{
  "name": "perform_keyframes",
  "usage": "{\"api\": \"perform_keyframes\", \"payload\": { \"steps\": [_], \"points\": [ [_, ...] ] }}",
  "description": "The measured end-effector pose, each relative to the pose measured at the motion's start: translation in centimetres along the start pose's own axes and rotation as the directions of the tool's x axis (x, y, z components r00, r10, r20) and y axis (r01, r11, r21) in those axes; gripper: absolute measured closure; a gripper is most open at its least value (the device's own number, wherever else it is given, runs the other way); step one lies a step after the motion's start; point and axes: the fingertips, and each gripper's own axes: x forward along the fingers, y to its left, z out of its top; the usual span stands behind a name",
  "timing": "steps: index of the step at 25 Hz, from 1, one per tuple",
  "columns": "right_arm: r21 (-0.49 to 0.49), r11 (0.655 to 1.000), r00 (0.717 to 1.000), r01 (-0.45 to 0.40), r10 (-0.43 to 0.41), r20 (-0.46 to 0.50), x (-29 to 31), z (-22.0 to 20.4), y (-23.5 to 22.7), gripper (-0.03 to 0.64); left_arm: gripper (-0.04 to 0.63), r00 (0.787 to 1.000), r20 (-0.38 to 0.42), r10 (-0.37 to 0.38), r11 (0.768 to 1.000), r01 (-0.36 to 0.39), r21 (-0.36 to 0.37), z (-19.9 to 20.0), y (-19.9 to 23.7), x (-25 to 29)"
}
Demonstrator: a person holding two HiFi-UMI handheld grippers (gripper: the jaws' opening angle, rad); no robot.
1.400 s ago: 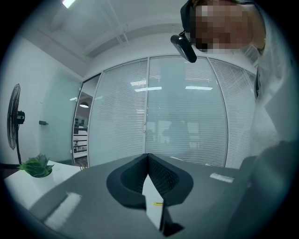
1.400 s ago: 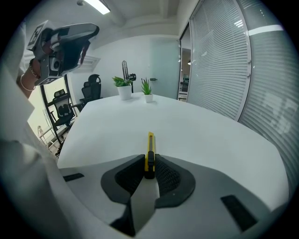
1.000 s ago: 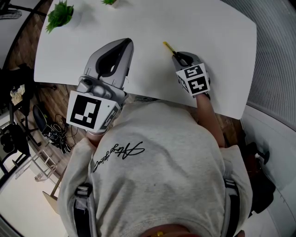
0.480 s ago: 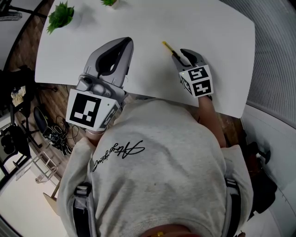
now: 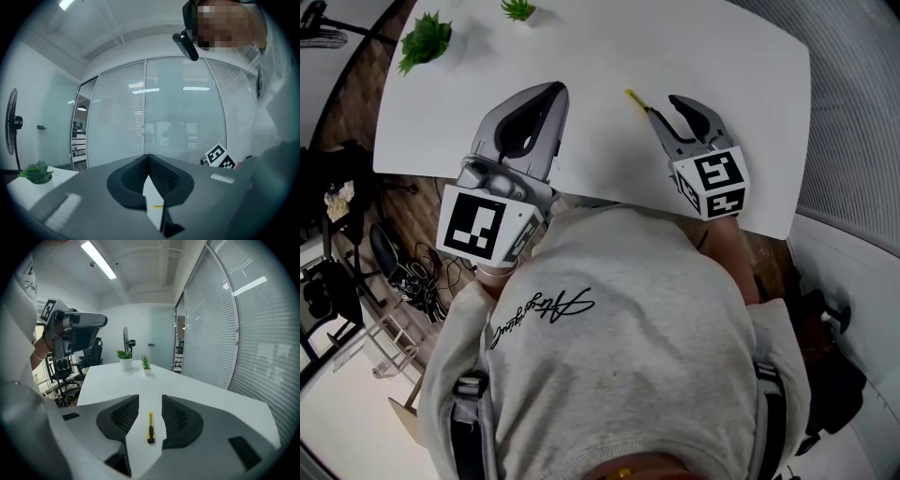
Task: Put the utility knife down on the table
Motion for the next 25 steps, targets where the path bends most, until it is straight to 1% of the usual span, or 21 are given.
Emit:
{"api": "perform_keyframes", "payload": {
  "steps": [5, 12, 18, 25],
  "points": [
    [-0.017, 1.0, 0.994, 0.011, -0.009, 0.111, -2.2, 3.6, 0.0, 0.46, 0.609, 1.0, 0.01, -0.007, 1.0, 0.007, 0.008, 0.5, -0.2, 0.2],
    [-0.05, 0.998, 0.967, 0.024, -0.01, 0.253, -5.0, 8.1, 0.3, 0.457, 0.609, 1.0, 0.023, -0.02, 1.0, 0.019, 0.02, 1.2, -0.4, 0.4],
    [-0.06, 0.997, 0.939, 0.043, -0.02, 0.343, -7.3, 11.2, 0.2, 0.457, 0.609, 0.999, 0.037, -0.023, 0.999, 0.022, 0.032, 2.1, -0.5, 0.4],
    [-0.051, 0.998, 0.907, 0.047, -0.021, 0.42, -9.2, 13.2, -0.1, 0.463, 0.609, 0.998, 0.051, -0.022, 0.999, 0.02, 0.039, 2.7, -0.4, 0.3]
  ]
}}
